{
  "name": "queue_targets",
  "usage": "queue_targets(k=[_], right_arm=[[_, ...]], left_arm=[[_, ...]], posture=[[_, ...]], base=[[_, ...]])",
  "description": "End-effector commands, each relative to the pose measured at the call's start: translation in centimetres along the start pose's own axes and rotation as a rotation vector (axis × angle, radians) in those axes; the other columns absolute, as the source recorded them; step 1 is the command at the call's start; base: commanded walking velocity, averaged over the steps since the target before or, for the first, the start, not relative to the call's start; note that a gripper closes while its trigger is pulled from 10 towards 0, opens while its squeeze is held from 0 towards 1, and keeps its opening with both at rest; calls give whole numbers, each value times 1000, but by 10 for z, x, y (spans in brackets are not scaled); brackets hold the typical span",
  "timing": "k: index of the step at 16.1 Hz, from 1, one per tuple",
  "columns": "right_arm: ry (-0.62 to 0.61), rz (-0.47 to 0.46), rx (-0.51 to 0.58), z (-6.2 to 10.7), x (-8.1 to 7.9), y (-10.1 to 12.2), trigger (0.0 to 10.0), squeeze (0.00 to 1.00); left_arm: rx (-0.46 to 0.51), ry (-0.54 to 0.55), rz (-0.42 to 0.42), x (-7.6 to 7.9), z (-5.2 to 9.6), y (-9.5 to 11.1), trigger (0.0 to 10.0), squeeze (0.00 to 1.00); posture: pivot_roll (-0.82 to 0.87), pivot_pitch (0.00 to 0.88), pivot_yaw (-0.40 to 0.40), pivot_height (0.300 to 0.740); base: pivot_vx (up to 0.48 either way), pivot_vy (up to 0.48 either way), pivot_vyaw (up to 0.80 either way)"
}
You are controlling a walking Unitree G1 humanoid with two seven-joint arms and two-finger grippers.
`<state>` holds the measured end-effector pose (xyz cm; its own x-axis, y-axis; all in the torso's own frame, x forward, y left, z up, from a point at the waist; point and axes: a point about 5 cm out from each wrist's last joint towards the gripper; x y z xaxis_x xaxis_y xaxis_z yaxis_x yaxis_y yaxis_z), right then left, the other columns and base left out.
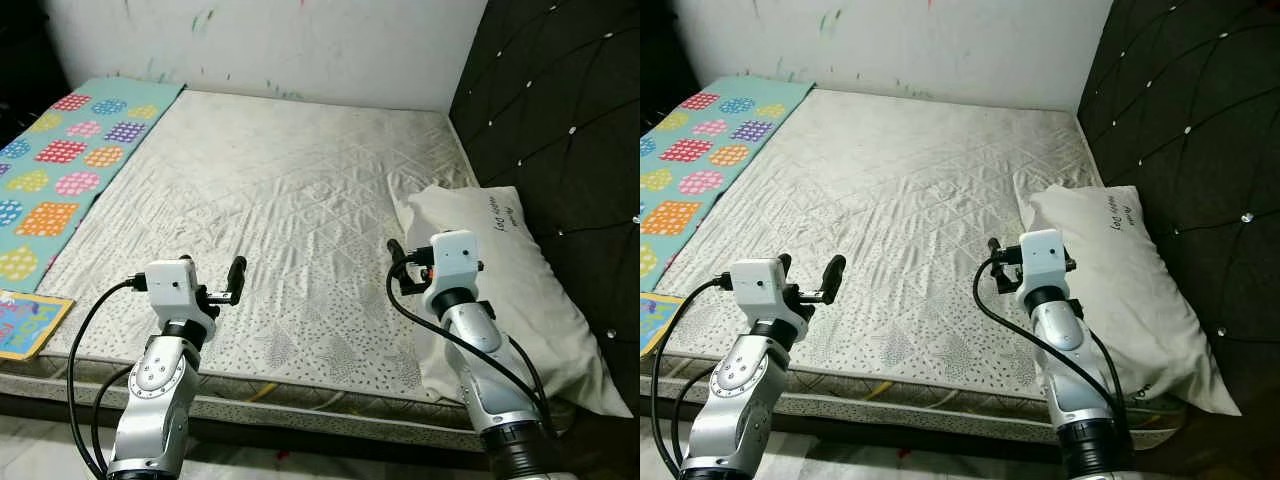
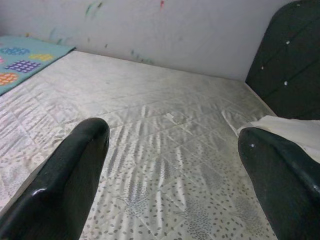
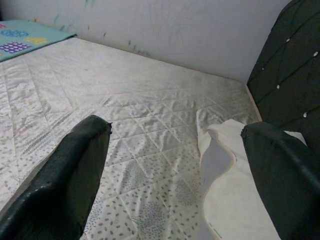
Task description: Clean up the room
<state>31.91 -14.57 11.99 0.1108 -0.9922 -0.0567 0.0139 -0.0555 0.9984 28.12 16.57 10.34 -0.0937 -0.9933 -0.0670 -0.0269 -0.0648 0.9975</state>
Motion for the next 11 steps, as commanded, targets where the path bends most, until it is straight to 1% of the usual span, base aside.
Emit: queue_targets(k=[1, 2, 3, 4, 6, 11], right_arm=[[-6, -3, 10, 0, 3, 1, 10000, 0], [-5, -33, -20, 1, 3, -1, 10000, 0], [9, -28, -24, 2, 2, -1, 10000, 0], [27, -35, -12, 2, -1, 1, 10000, 0], [56, -47, -5, -3, -6, 5, 10000, 0], [79, -45, -11, -5, -9, 4, 10000, 0]], left_arm=[[20, -14, -18, 1, -2, 7, 10000, 0], [21, -19, -23, 1, -2, 7, 10000, 0], [23, -17, -23, 2, -2, 8, 10000, 0], [28, -11, -21, 3, -2, 8, 10000, 0], [31, -8, -18, 6, -2, 8, 10000, 0], [33, -14, -19, 9, -2, 8, 10000, 0]], posture=[[-69, 0, -24, 740], [-61, 0, -30, 740], [-58, 0, -37, 740], [-55, 0, -45, 740], [-51, 0, -56, 740], [-50, 0, -63, 740]], base=[[0, 0, 0], [0, 0, 0], [0, 0, 0], [0, 0, 0], [0, 0, 0], [0, 0, 0]])
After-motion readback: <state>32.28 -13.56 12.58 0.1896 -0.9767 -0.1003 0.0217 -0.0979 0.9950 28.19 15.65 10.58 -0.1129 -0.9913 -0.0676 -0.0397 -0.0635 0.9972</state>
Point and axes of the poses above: a point about 5 cm out from each wrist's last joint towards the gripper, its own z axis pointing back from the gripper into the wrist, its own y axis along the axis of the wrist's last joint, x = y × z, and after that the axes turned 11 degrees about -z, right-handed
